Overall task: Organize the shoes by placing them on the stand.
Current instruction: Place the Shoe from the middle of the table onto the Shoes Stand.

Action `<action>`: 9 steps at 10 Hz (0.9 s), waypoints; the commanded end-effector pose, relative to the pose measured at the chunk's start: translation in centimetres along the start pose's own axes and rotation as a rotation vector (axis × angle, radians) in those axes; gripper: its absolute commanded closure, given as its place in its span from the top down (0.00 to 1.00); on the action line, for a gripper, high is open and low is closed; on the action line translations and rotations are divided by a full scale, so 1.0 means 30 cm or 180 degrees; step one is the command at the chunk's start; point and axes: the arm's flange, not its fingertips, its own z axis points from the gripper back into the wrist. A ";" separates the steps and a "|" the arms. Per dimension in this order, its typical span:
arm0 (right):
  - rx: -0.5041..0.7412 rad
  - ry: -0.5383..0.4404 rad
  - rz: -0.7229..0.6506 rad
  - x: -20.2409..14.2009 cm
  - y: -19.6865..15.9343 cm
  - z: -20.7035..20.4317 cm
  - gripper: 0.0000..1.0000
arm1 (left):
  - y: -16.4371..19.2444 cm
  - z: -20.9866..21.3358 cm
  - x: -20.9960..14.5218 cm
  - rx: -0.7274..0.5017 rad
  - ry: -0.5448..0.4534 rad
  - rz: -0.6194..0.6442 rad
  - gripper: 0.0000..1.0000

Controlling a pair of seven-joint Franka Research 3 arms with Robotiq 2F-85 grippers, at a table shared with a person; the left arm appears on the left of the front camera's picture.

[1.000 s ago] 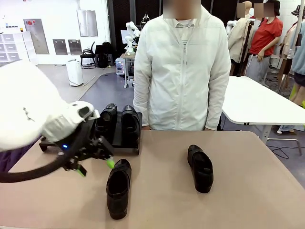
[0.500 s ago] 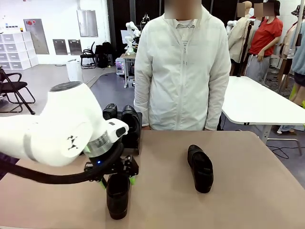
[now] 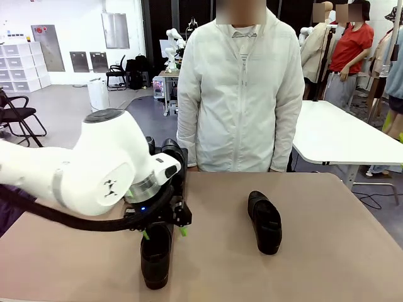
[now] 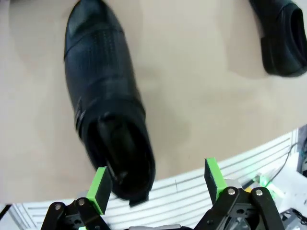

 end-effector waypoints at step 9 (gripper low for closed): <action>0.0035 0.0008 0.0082 0.001 0.003 0.011 1.00 | -0.061 -0.271 0.161 0.0568 0.0471 0.0136 1.00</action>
